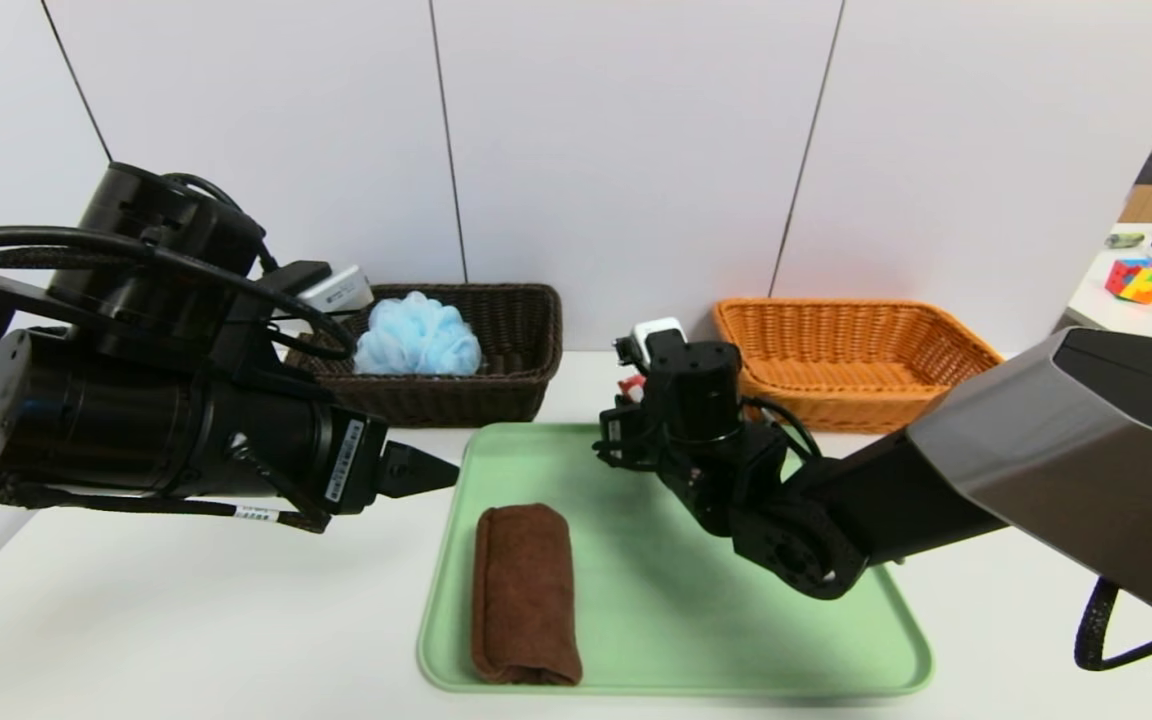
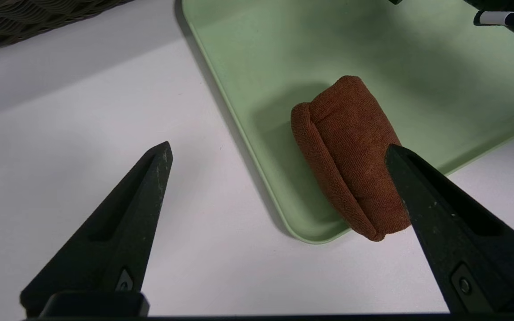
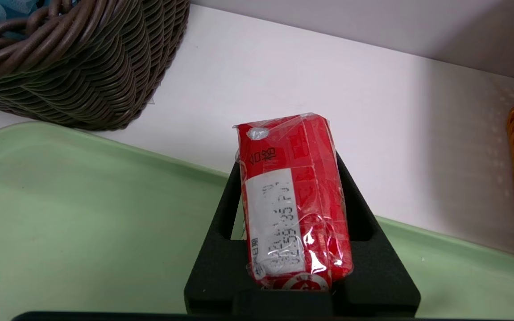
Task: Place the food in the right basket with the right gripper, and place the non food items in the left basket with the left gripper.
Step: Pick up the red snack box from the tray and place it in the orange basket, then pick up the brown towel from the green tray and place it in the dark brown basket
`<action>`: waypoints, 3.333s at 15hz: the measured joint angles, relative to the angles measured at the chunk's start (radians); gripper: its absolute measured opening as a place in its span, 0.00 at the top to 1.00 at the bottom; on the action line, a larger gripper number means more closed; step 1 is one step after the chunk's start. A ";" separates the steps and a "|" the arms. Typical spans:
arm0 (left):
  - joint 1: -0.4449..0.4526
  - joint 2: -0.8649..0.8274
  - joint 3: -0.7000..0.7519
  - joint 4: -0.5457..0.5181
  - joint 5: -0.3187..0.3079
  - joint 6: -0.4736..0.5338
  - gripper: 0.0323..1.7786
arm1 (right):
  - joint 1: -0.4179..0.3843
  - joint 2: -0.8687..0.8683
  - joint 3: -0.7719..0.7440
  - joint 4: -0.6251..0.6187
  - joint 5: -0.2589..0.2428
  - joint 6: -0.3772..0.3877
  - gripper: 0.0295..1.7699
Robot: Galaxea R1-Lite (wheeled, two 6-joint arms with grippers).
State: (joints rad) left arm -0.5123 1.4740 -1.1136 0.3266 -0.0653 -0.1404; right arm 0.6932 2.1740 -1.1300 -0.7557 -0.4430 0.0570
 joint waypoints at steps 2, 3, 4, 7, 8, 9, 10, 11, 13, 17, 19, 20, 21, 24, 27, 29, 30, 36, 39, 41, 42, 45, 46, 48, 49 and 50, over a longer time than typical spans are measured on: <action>0.000 -0.001 0.000 0.000 0.000 0.000 0.05 | -0.007 -0.011 0.000 -0.012 0.000 0.000 0.80; 0.000 -0.003 0.000 0.000 0.000 0.000 0.05 | -0.013 -0.021 0.000 -0.013 0.000 -0.001 0.80; 0.000 -0.004 0.000 0.000 0.000 0.001 0.05 | -0.020 -0.035 0.000 -0.014 0.000 -0.002 0.80; -0.001 -0.005 0.000 0.000 0.000 0.003 0.05 | -0.038 -0.090 -0.001 -0.014 0.000 -0.003 0.80; -0.001 -0.006 0.000 0.000 0.000 0.004 0.05 | -0.047 -0.111 -0.001 -0.013 0.001 -0.005 0.80; -0.001 -0.006 0.000 0.000 0.000 0.004 0.05 | -0.061 -0.132 -0.002 -0.013 0.001 -0.011 0.80; -0.001 -0.006 0.000 0.000 0.000 0.004 0.05 | -0.082 -0.153 -0.002 -0.013 0.001 -0.019 0.80; -0.001 -0.006 0.000 0.000 0.000 0.004 0.05 | -0.105 -0.173 -0.002 -0.011 0.003 -0.022 0.80; -0.001 -0.006 0.000 0.000 0.000 0.005 0.05 | -0.145 -0.204 -0.002 -0.009 0.005 -0.024 0.80; -0.001 -0.010 0.001 0.000 0.000 0.005 0.05 | -0.248 -0.230 0.000 -0.009 0.005 -0.030 0.80; 0.000 -0.011 0.007 0.000 0.001 0.004 0.05 | -0.300 -0.229 0.001 -0.011 0.006 -0.032 0.80; 0.000 -0.011 0.010 -0.001 0.001 0.004 0.05 | -0.327 -0.226 0.001 -0.013 0.008 -0.034 0.80; 0.000 -0.012 0.013 -0.008 0.001 0.004 0.05 | -0.352 -0.220 0.001 -0.013 0.008 -0.035 0.80; 0.000 -0.012 0.015 -0.019 -0.001 0.002 0.05 | -0.411 -0.190 -0.007 -0.014 0.009 -0.039 0.80; 0.000 -0.013 0.017 -0.021 -0.001 0.002 0.05 | -0.446 -0.146 -0.028 -0.014 0.010 -0.037 0.80; 0.000 -0.013 0.019 -0.022 0.000 0.002 0.05 | -0.464 -0.111 -0.051 -0.013 0.010 -0.037 0.80; 0.000 -0.013 0.021 -0.021 0.000 0.002 0.05 | -0.471 -0.094 -0.062 -0.012 0.010 -0.037 0.80; 0.000 -0.013 0.022 -0.022 0.000 0.003 0.05 | -0.506 -0.024 -0.122 0.003 0.027 -0.059 0.80; 0.000 -0.013 0.022 -0.022 0.000 0.004 0.05 | -0.508 -0.018 -0.135 0.021 0.027 -0.060 0.80; 0.000 -0.013 0.021 -0.022 0.000 0.004 0.05 | -0.509 -0.016 -0.138 0.021 0.027 -0.060 0.80; 0.000 -0.013 0.021 -0.022 0.000 0.004 0.05 | -0.508 -0.016 -0.138 0.022 0.027 -0.059 0.76; 0.000 -0.012 0.021 -0.022 0.000 0.006 0.05 | -0.508 -0.015 -0.139 0.021 0.027 -0.059 0.52; 0.000 -0.012 0.021 -0.027 -0.001 0.006 0.05 | -0.508 -0.014 -0.139 0.021 0.027 -0.059 0.46; 0.000 -0.011 0.021 -0.039 -0.003 0.008 0.05 | -0.508 -0.012 -0.139 0.021 0.027 -0.059 0.37; -0.001 -0.011 0.021 -0.040 -0.003 0.008 0.05 | -0.508 -0.013 -0.139 0.021 0.027 -0.059 0.32; -0.001 -0.011 0.021 -0.041 -0.003 0.008 0.05 | -0.508 -0.016 -0.139 0.021 0.027 -0.059 0.29</action>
State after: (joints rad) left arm -0.5132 1.4630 -1.0930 0.2855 -0.0683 -0.1321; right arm 0.1855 2.1577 -1.2689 -0.7349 -0.4155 -0.0019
